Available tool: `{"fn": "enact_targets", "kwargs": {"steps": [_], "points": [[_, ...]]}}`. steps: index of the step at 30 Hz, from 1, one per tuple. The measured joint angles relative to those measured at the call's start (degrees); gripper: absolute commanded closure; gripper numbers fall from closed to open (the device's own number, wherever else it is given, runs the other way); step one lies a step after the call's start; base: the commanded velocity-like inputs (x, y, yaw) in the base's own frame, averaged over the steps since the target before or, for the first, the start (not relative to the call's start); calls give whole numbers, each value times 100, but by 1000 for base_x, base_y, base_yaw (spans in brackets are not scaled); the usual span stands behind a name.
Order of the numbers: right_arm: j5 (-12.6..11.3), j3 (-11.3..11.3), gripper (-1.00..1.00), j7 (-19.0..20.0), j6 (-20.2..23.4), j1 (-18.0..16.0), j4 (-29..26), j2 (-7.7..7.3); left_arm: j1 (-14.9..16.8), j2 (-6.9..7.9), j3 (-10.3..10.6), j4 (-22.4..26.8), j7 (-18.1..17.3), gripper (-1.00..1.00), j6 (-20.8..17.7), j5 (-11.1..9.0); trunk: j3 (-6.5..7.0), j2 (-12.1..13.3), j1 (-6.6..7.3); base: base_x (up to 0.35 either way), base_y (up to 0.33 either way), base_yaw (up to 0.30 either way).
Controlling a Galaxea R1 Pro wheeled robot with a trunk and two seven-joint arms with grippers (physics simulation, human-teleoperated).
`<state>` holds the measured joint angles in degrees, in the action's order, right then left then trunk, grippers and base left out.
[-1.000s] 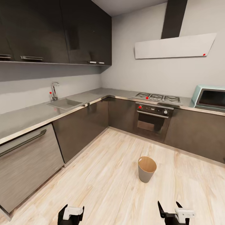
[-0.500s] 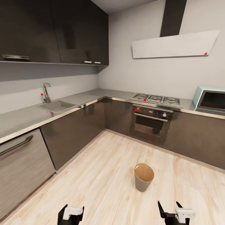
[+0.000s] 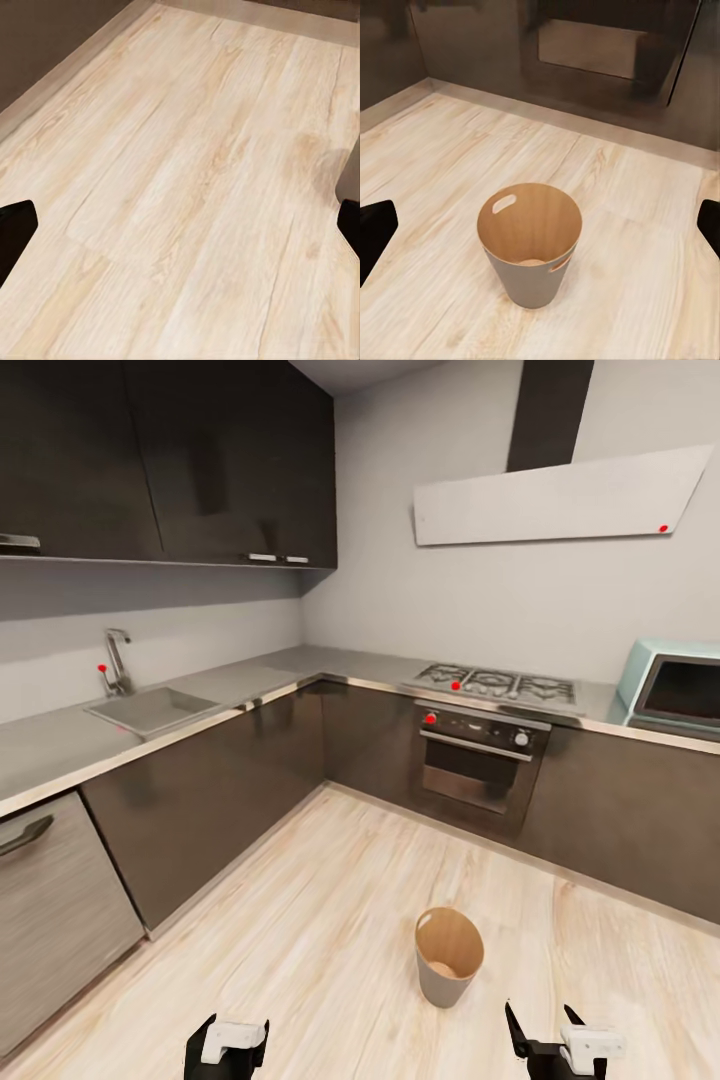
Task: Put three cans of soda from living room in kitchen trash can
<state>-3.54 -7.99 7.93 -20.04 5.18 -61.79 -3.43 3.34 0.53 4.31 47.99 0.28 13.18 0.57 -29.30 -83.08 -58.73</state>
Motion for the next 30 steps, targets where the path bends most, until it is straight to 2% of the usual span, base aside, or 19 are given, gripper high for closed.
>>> {"fn": "enact_targets", "kwargs": {"steps": [24, 30], "points": [[1, 27, -100, 6, 0, 0, 0, 0, 0, 0, 0, 0, -2, -100, 6, -4, 0, 0, 0, 281, -173, 1], [2, 33, -100, 7, 0, -1, 0, 0, 0, 0, 0, 0, 2, -100, 7, -4, 0, 0, 0, 281, -166, 92]]}}
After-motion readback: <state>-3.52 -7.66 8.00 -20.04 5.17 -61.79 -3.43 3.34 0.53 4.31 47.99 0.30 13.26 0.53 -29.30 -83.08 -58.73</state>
